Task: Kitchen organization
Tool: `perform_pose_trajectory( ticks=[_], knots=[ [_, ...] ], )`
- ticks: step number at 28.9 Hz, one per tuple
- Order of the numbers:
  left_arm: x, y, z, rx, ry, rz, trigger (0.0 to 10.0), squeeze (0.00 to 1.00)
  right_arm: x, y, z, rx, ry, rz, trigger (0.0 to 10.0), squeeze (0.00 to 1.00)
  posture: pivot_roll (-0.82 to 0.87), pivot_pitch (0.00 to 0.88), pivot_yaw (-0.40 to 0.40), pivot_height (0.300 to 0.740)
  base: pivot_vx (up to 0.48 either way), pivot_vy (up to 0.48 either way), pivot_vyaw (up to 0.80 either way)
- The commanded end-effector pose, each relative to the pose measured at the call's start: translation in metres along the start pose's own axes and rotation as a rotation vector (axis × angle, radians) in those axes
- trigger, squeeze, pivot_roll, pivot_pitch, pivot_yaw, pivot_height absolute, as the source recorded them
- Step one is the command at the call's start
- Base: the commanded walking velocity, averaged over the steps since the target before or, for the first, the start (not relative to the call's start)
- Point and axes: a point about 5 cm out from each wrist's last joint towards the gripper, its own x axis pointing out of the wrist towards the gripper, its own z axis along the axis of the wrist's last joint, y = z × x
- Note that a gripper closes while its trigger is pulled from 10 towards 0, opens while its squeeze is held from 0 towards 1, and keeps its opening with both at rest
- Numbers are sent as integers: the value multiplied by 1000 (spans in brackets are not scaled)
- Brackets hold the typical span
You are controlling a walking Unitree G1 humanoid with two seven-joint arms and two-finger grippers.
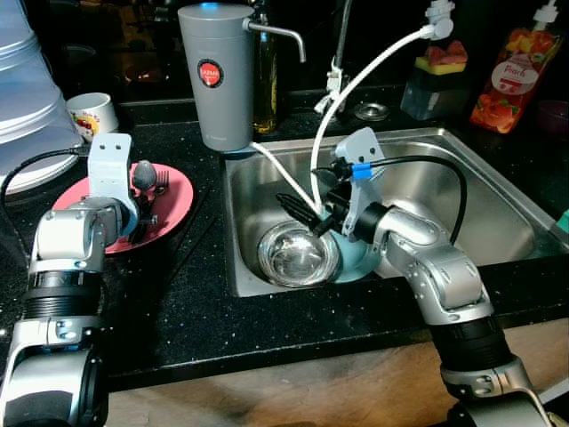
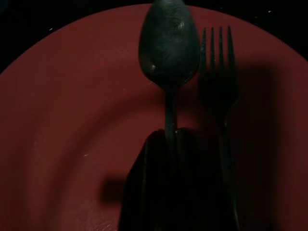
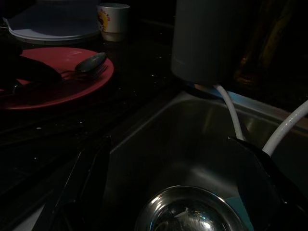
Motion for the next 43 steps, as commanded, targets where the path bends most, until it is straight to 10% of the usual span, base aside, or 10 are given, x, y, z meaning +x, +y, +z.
perform_pose_trajectory(
  ticks=[1,20,27,32,35,38,40,43],
  knots=[
    [2,6,-12,-14,65,10,0,0,2,4,3,7,-5,32,10000,0,13,0,-1,740,0,0,0],
    [-6,23,-7,-7,39,71,0,0,-7,24,6,-6,-33,273,10000,0,22,5,-5,740,0,0,0],
    [-19,27,30,47,-187,81,0,0,-6,13,14,37,-83,207,10000,0,25,6,-1,740,0,0,0],
    [-31,7,51,68,-351,-83,0,0,-6,7,20,67,-120,159,10000,0,28,6,-1,740,0,0,0],
    [-59,-45,57,-11,-447,-573,471,0,-3,1,24,105,-160,65,10000,0,31,5,1,740,0,0,0],
    [-70,-60,55,-6,-488,-709,0,0,-1,0,26,153,-186,22,10000,0,27,3,6,740,0,0,0],
    [-74,-72,38,331,-597,-720,0,0,1,3,27,261,-193,-17,10000,0,29,4,2,740,0,0,0],
    [-67,-75,23,499,-578,-662,0,0,2,6,28,310,-199,-28,10000,0,25,5,6,740,0,0,0]
  ],
)
